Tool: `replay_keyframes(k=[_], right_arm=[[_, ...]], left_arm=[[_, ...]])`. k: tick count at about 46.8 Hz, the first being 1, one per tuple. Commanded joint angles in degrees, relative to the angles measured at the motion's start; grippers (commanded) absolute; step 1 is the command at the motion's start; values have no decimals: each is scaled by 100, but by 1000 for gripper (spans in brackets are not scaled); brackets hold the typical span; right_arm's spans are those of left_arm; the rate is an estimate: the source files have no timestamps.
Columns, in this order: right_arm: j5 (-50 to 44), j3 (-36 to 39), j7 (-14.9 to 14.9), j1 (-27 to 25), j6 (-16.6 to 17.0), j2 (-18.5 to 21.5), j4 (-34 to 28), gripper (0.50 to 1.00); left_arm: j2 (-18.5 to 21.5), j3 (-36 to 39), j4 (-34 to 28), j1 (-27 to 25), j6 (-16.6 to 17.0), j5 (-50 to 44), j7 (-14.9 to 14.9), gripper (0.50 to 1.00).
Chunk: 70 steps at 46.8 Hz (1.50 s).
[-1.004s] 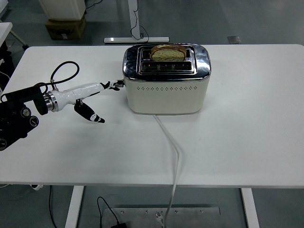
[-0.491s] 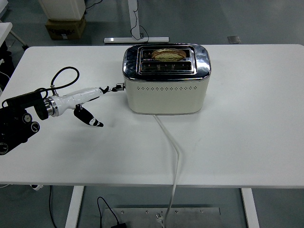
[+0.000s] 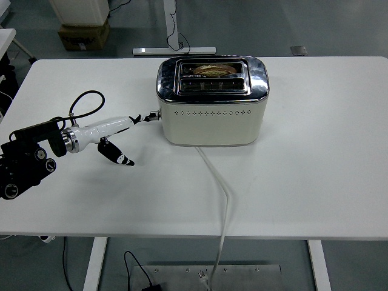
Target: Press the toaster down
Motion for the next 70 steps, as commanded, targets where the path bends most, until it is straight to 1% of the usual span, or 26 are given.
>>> replay_keyframes(k=[1,11,20,27,33,39,45,50,59,62,70], right_arm=[[-1,-1,2,0,0,0,-2,998],[8,-1,2,0,0,0,-1,998],[-1,8,2,0,0,0,-2,996],[-1,-1,2,0,0,0,-2,995],[8,-1,2,0,0,0,7,996],[-1,-1,2,0,0,0,-2,995],[-1,-1,2,0,0,0,7,998],[-1,-1,2,0,0,0,-2,995],[8,0,2,0,0,0,-2,998],[8,-1,2,0,0,0,-2,998],[-1,-1,2,0,0,0,-2,996]], left_arm=[[-21,18,47,8,2,-4,1,1000],[-13,27,64,52,37,-30,-7,1000],[49,27,65,52,222,-109,-7,1000],[84,27,214,113,222,-390,-42,1000],[93,35,328,227,266,-399,-69,1000],[93,35,328,272,345,-434,-78,1000],[93,27,337,245,345,-645,-78,1000],[172,-26,337,184,336,-1145,-69,1000],[251,-52,337,-185,240,-3061,-51,1000],[251,-52,337,-291,240,-3430,-51,1000],[225,-236,337,-449,248,-3967,-25,1000]])
